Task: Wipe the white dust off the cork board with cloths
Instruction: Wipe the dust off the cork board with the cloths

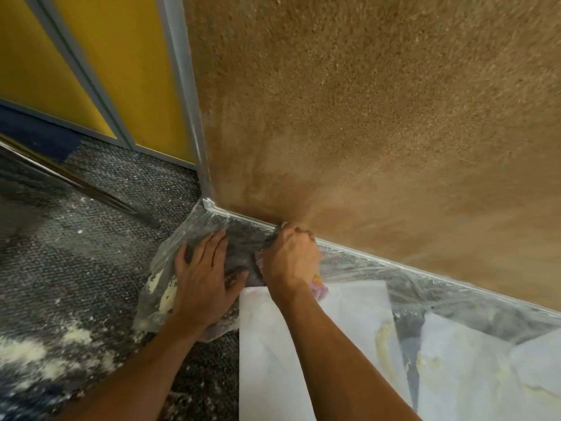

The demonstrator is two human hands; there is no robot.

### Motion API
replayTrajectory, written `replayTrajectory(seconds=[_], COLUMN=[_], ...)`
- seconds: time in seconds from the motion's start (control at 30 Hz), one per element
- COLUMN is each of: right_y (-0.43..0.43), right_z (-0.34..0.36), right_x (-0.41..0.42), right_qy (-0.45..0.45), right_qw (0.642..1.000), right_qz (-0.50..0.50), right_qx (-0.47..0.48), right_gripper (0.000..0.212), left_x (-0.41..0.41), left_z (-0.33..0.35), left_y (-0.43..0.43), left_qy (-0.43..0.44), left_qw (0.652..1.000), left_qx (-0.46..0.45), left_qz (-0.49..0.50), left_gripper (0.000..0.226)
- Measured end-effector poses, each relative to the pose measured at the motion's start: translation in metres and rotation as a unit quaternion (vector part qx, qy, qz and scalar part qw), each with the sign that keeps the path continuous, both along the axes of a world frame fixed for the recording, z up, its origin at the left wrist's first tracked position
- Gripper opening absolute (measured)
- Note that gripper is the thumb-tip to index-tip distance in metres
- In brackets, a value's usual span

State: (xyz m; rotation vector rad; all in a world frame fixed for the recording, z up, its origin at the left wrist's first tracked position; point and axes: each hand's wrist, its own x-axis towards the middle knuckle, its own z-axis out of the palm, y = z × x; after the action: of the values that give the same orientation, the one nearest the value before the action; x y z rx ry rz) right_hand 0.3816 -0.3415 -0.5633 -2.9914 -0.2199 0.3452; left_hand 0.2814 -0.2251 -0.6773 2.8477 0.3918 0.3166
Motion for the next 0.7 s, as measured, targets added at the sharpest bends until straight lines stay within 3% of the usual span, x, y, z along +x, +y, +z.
replayTrajectory(seconds=[0.17, 0.27, 0.43, 0.57, 0.7], right_y=[0.023, 0.022, 0.018, 0.037, 0.07], right_z=[0.004, 0.01, 0.004, 0.002, -0.003], right_x=[-0.006, -0.014, -0.007, -0.003, -0.008], right_qy=[0.016, 0.01, 0.006, -0.021, -0.043], right_qw=[0.995, 0.986, 0.988, 0.982, 0.964], right_qz=[0.089, 0.161, 0.155, 0.187, 0.262], right_qx=[0.029, 0.03, -0.01, -0.009, 0.027], right_gripper=[0.025, 0.038, 0.067, 0.04, 0.024], left_x=[-0.004, -0.004, -0.005, -0.006, -0.006], left_z=[0.0, 0.002, 0.004, 0.002, -0.002], left_y=[0.011, 0.013, 0.013, 0.015, 0.018], left_qy=[0.016, 0.033, 0.029, 0.008, 0.014], left_qw=[1.0, 0.999, 0.999, 0.999, 0.999], left_qx=[0.01, -0.003, -0.014, -0.035, -0.027], left_qz=[0.02, 0.022, 0.025, 0.025, 0.012], left_gripper=[0.091, 0.094, 0.083, 0.063, 0.058])
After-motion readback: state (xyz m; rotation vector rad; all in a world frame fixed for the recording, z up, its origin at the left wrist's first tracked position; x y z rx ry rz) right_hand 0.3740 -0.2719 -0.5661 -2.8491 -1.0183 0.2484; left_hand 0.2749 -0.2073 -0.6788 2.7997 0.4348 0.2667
